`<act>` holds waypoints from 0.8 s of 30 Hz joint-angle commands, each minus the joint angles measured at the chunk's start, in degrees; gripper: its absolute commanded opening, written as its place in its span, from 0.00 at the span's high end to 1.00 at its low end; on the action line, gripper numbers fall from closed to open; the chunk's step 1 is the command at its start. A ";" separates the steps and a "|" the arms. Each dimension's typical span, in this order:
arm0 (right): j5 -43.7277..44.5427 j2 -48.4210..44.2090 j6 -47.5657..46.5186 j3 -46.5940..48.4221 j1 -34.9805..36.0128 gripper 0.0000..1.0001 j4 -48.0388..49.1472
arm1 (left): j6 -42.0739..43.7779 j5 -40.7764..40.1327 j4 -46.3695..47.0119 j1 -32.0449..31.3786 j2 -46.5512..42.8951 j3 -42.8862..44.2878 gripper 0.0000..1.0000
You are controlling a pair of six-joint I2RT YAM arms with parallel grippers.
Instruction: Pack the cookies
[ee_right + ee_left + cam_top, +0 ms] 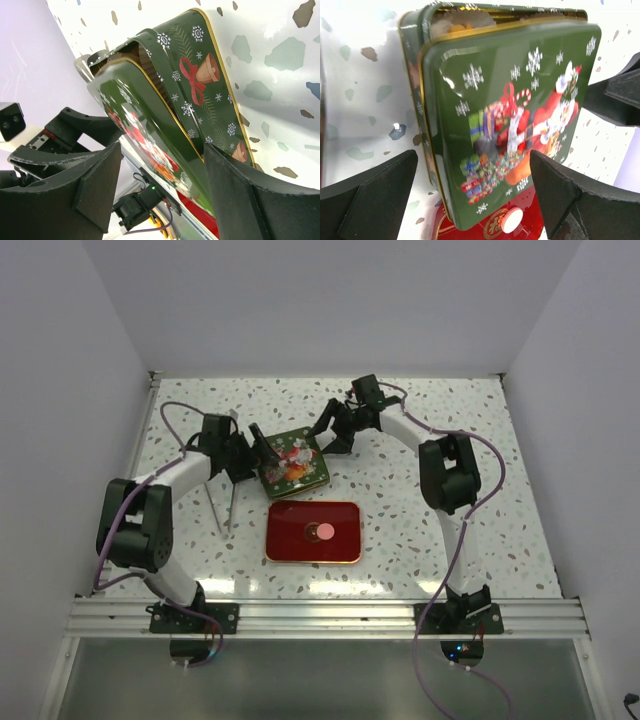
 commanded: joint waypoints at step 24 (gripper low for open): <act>-1.98 -0.61 1.64 4.87 0.53 0.32 -0.46 | 1.19 -1.50 -2.35 2.73 3.43 6.36 0.09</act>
